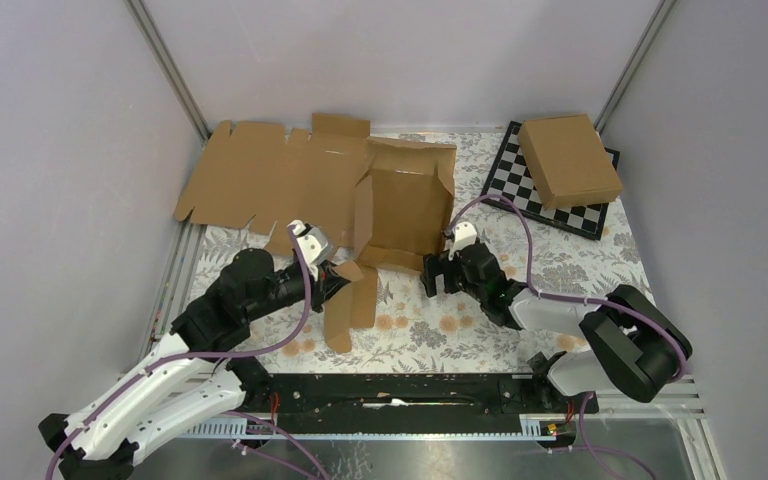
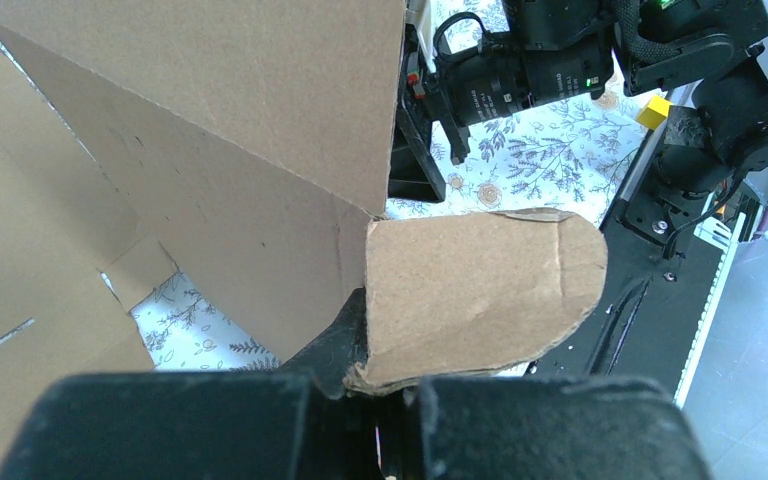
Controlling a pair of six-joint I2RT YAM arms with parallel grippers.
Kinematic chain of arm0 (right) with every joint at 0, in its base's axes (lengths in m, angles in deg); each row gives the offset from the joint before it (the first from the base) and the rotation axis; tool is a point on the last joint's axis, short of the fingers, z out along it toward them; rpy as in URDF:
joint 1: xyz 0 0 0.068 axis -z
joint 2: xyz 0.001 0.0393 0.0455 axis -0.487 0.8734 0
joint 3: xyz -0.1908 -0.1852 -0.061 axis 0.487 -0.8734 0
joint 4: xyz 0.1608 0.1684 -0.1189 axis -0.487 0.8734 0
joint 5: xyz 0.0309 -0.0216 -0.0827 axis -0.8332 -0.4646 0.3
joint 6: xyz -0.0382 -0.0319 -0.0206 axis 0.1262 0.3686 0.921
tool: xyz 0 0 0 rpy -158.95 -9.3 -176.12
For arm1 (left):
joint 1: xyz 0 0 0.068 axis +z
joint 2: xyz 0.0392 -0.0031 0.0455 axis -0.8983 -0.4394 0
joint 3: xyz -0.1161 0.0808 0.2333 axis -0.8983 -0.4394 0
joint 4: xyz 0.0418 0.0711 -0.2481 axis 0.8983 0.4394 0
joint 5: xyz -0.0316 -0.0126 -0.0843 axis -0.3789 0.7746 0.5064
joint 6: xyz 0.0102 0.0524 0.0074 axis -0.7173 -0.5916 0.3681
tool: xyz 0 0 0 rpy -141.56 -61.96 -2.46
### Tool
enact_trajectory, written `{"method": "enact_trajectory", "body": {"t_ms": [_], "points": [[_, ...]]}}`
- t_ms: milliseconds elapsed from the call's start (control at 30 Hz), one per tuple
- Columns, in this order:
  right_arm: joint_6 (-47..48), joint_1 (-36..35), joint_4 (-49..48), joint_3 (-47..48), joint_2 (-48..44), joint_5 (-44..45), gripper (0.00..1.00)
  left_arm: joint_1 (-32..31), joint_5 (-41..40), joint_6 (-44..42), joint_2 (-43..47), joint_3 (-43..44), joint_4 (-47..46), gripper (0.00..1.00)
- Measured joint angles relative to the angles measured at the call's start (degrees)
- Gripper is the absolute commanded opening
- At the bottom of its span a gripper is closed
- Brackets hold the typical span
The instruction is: Fold the paper box
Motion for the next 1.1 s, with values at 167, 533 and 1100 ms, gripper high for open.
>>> {"method": "enact_trajectory", "body": {"t_ms": [167, 533, 1100], "points": [[0.3, 0.0, 0.2, 1.4, 1.4, 2.6, 0.98, 0.0, 0.0, 0.0, -0.4, 0.0, -0.4, 0.00], [1.0, 0.0, -1.4, 3.3, 3.7, 5.8, 0.90, 0.0, 0.1, 0.0, -1.2, 0.0, -1.1, 0.00], [-1.6, 0.0, -9.4, 6.9, 13.7, 12.7, 0.70, 0.0, 0.4, 0.0, -1.5, 0.0, -1.3, 0.00]]}}
